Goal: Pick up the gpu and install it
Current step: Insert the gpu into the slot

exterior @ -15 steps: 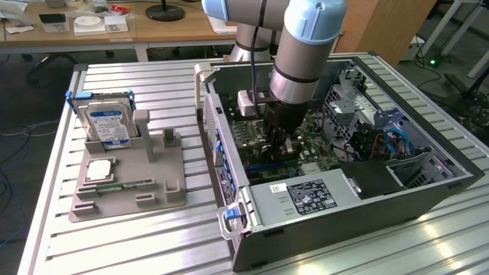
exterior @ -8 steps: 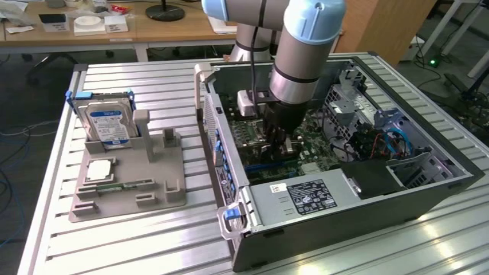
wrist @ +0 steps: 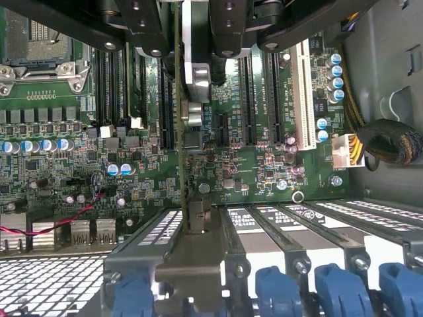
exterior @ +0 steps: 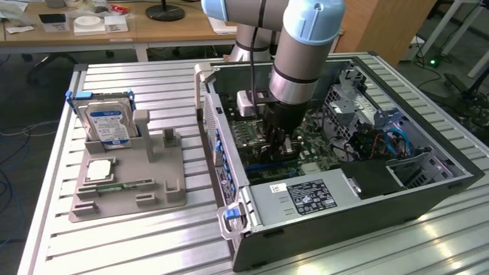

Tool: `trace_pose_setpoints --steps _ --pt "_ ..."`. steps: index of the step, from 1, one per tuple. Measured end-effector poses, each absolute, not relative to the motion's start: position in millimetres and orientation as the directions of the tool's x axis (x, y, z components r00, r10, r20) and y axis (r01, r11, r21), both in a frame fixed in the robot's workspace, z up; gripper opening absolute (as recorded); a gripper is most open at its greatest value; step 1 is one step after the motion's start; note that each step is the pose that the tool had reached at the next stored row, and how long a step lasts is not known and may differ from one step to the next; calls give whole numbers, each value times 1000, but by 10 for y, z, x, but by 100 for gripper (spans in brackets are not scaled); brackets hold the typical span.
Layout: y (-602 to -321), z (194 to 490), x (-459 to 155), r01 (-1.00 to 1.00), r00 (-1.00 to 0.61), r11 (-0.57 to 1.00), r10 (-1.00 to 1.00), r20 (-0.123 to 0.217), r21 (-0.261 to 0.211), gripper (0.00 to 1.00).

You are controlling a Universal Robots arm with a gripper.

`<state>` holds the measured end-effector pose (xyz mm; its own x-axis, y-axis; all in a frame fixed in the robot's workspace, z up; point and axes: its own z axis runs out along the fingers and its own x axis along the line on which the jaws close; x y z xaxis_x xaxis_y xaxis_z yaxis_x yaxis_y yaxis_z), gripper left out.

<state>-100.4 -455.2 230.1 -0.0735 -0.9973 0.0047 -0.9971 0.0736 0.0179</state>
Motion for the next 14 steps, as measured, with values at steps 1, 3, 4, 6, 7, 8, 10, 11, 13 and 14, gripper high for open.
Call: trace_pose_setpoints --steps 1,3,4,6,7,8,10,11,13,14 --pt "-4552 2301 -1005 -997 -74 74 -997 5 18 28" --pt "-4552 2300 -1004 -997 -74 74 -997 5 18 28" --pt "-4549 2300 -1004 -997 -73 74 -997 4 18 28" --pt "-4545 2300 -1004 -997 -74 74 -997 5 18 28" --pt "-4541 2301 -1004 -997 -73 74 -997 5 18 28" --pt "-4538 2301 -1005 -997 -74 74 -997 5 18 28" --pt "-4533 2301 -1005 -997 -74 74 -997 5 18 28" --pt "-4533 2301 -1004 -997 -73 74 -997 5 18 28" --pt "-4533 2301 -1005 -997 -73 74 -997 5 18 28" --pt "-4533 2301 -1005 -997 -73 74 -997 5 18 28"
